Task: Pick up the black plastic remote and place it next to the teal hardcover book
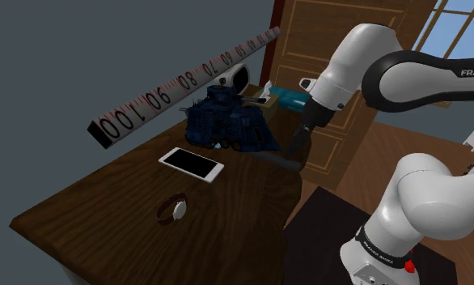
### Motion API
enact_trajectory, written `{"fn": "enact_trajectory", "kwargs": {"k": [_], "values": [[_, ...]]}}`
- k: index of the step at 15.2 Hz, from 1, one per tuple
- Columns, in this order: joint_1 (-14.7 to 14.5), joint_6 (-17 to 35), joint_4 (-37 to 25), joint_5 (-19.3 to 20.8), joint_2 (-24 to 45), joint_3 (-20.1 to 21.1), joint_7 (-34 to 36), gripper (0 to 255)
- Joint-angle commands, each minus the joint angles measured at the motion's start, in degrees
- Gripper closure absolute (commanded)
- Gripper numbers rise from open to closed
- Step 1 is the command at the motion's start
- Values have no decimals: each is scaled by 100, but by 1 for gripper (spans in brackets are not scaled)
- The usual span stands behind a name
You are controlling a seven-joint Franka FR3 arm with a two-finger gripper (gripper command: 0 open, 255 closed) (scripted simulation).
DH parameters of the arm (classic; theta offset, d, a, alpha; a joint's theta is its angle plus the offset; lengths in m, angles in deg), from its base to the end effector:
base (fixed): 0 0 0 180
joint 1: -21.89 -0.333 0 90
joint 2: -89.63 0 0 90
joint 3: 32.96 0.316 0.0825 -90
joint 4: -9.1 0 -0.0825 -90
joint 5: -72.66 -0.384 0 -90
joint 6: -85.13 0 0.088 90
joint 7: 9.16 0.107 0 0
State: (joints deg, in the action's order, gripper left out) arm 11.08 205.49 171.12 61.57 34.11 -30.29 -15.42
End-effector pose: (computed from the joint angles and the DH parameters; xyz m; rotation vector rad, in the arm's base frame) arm 0.2795 0.0758 0.4674 -2.9456 -0.3721 -0.3499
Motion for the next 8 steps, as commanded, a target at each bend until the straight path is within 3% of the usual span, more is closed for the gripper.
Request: {"fn": "enact_trajectory", "kwargs": {"k": [1,5,8], "values": [[-41,240,133,-40,77,26,-33,0],[-84,610,309,-103,269,69,-50,0],[-84,610,309,-103,269,69,-49,0]]}}
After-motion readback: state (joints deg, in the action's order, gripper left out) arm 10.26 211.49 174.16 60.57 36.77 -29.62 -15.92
